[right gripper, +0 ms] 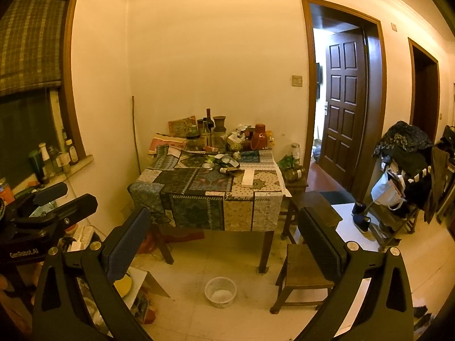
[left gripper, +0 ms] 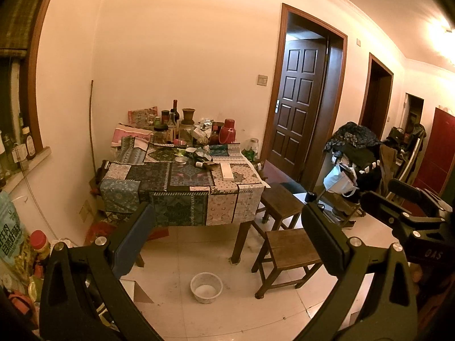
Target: Collect trash
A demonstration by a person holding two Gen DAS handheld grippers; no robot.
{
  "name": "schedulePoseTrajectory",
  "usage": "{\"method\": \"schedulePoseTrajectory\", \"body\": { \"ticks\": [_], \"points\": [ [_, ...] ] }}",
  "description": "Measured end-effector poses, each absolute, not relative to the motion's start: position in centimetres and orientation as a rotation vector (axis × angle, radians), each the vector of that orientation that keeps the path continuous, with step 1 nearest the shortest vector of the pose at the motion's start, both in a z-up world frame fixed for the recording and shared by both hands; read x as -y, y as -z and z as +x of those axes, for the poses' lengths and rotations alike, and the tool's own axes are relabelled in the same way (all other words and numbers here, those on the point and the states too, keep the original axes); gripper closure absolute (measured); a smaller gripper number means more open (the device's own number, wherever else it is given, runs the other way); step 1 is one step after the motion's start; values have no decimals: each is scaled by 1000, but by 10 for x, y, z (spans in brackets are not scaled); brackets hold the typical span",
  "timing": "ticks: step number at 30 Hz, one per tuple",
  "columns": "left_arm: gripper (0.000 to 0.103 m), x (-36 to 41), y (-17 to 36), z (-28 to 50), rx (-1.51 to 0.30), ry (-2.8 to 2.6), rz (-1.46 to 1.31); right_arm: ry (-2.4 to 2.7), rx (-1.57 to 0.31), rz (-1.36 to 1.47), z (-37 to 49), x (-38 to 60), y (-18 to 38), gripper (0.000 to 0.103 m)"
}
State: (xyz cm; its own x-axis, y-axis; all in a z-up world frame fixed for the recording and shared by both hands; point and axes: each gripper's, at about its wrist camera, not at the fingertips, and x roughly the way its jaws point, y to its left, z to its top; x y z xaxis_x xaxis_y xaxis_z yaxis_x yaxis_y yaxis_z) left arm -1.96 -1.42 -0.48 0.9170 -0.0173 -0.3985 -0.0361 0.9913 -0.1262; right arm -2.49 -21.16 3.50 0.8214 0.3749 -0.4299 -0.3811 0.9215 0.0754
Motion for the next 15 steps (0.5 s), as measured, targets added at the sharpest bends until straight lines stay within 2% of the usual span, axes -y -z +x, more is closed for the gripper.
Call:
{"method": "schedulePoseTrajectory", "body": {
  "ticks": [15],
  "points": [
    [0,15,8,-20,-417,-13,-134,-400,-459,-16,-23,210,-32,0]
  ]
}}
